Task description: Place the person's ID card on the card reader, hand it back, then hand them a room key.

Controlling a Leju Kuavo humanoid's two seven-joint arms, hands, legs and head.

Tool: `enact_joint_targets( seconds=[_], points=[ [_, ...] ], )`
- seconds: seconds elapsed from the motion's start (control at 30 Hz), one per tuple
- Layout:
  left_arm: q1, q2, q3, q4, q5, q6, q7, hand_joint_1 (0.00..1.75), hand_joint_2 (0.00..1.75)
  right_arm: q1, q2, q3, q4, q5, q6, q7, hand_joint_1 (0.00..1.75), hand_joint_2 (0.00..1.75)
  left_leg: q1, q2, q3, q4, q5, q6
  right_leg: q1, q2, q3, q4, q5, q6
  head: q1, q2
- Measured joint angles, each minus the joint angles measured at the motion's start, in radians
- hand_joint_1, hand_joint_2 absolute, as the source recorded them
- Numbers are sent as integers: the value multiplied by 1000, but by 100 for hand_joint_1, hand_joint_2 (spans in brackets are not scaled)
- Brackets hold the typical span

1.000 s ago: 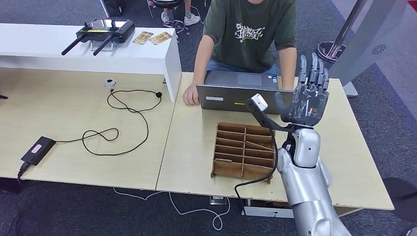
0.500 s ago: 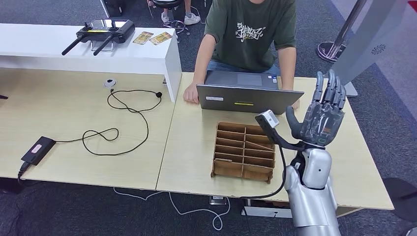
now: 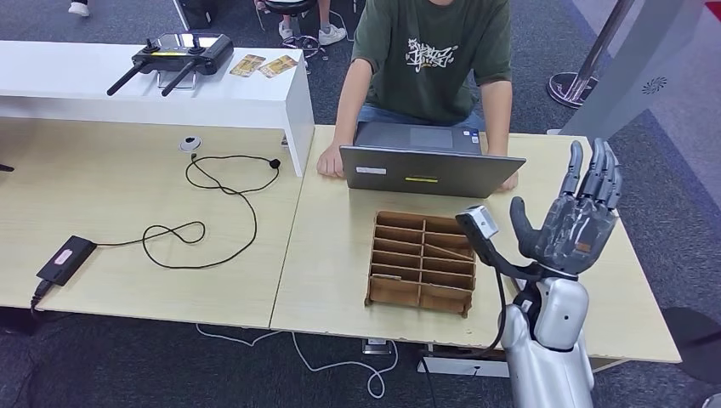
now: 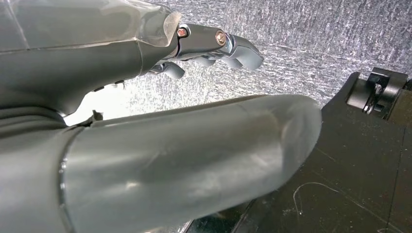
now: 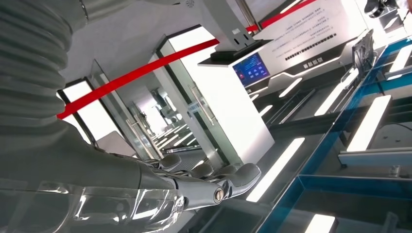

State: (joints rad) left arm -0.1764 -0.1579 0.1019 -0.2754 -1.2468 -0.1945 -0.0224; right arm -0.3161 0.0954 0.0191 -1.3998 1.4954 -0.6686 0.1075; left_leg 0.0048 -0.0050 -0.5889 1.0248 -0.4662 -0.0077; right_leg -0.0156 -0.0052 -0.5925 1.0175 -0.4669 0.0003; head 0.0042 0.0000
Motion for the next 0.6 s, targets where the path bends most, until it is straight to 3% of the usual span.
enact_joint_targets(
  seconds=[0.6],
  points=[
    [2,2,2,0,0,10,-9,0,0,112,0,-29,-133,42,-5,16,0,175,0,0,0,0,0,0,0,0,0,0,0,0,0,0]
  ],
)
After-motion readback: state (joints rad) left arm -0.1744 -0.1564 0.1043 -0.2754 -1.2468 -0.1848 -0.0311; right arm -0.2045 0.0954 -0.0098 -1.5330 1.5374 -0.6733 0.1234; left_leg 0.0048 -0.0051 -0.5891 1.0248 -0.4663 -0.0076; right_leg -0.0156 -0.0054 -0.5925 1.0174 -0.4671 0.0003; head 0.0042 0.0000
